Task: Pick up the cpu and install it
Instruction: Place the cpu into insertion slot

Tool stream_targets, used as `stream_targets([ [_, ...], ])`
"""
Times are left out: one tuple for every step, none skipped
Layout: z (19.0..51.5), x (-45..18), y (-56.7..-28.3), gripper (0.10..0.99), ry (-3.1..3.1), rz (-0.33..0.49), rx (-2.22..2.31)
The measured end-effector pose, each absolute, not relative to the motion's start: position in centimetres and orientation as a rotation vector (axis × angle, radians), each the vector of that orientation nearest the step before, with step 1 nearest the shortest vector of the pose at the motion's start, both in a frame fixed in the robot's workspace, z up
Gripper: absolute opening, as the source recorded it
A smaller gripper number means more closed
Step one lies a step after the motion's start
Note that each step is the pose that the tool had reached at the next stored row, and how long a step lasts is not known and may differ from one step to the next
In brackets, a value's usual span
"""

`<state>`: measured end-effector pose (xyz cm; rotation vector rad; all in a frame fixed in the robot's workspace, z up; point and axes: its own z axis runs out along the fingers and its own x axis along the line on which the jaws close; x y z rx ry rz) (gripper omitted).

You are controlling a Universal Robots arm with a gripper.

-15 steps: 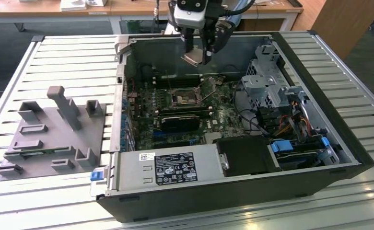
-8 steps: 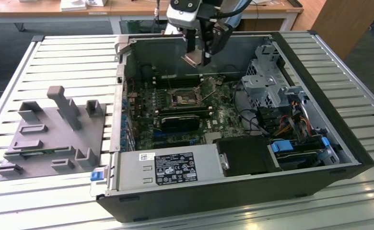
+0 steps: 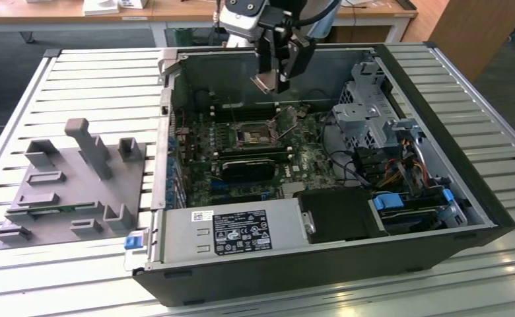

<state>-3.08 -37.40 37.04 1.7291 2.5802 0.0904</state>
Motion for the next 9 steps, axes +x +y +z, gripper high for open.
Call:
stream_targets([
  [37.02,-3.08,-37.40,0.541,2.565,0.090,1.751],
  [37.00,-3.08,-37.40,0.541,2.549,0.089,1.772],
  [36.98,-3.08,-37.40,0.541,2.534,0.089,1.794],
  [36.96,-3.08,-37.40,0.541,2.517,0.088,1.817],
  [36.93,-3.08,-37.40,0.541,2.500,0.088,1.839],
  [36.92,-3.08,-37.40,0.541,2.484,0.087,1.860],
  [36.89,-3.08,-37.40,0.541,2.467,0.087,1.882],
  [36.87,-3.08,-37.40,0.541,2.450,0.086,1.903],
  [36.85,-3.08,-37.40,0.541,2.433,0.086,1.924],
])
